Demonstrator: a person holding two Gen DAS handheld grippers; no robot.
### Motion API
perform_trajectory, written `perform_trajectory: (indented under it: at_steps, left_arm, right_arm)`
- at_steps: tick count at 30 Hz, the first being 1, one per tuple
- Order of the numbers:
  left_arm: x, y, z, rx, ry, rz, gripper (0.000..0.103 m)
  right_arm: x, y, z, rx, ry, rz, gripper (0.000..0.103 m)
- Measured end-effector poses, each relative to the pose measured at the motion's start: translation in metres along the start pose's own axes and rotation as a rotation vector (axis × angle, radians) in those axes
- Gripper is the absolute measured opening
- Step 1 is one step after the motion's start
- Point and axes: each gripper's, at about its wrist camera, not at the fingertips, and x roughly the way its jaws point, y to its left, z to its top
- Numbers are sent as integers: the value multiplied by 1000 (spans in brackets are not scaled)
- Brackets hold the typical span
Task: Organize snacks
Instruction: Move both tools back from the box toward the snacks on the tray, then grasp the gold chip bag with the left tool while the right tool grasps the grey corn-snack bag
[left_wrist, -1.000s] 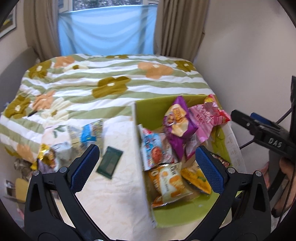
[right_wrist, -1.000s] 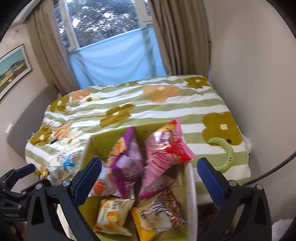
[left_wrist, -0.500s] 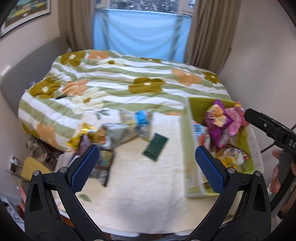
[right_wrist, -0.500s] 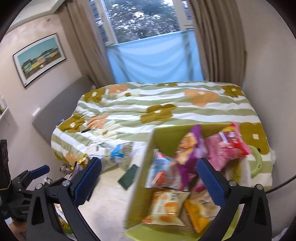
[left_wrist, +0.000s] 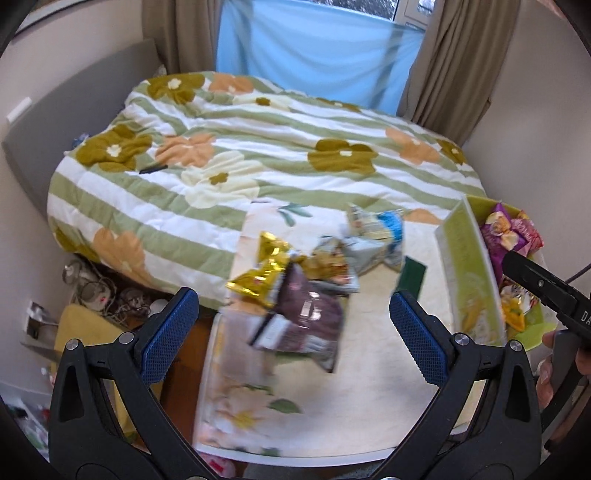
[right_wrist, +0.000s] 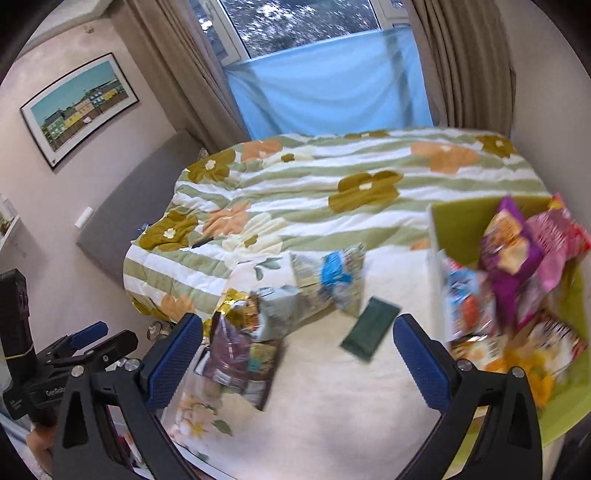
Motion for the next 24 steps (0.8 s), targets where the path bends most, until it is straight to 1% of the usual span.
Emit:
perform_trajectory:
  at_steps: [3,7,11,17,20,24]
  left_arm:
    - [21,27,11,26,30,-18,102]
    - [53,49,27,55,66,-38,102]
    - [101,67,37,81,149,-64,102]
    - [157,70,30,100,220,-81,102]
    - [174,64,29,108,238,-92,102]
    - [194,53,29,131,263,-91,102]
  right_arm:
    - [18,13,-3,43,9,-14,103]
    - [44,28,-7,87,23,-40,103]
    - [70,32,-9,138,56,-57,103]
    - [103,34,-12,155,111,-75,103]
    - [123,29,-12,184,140,-63,103]
    - [140,24,-10,206,163,-49,103]
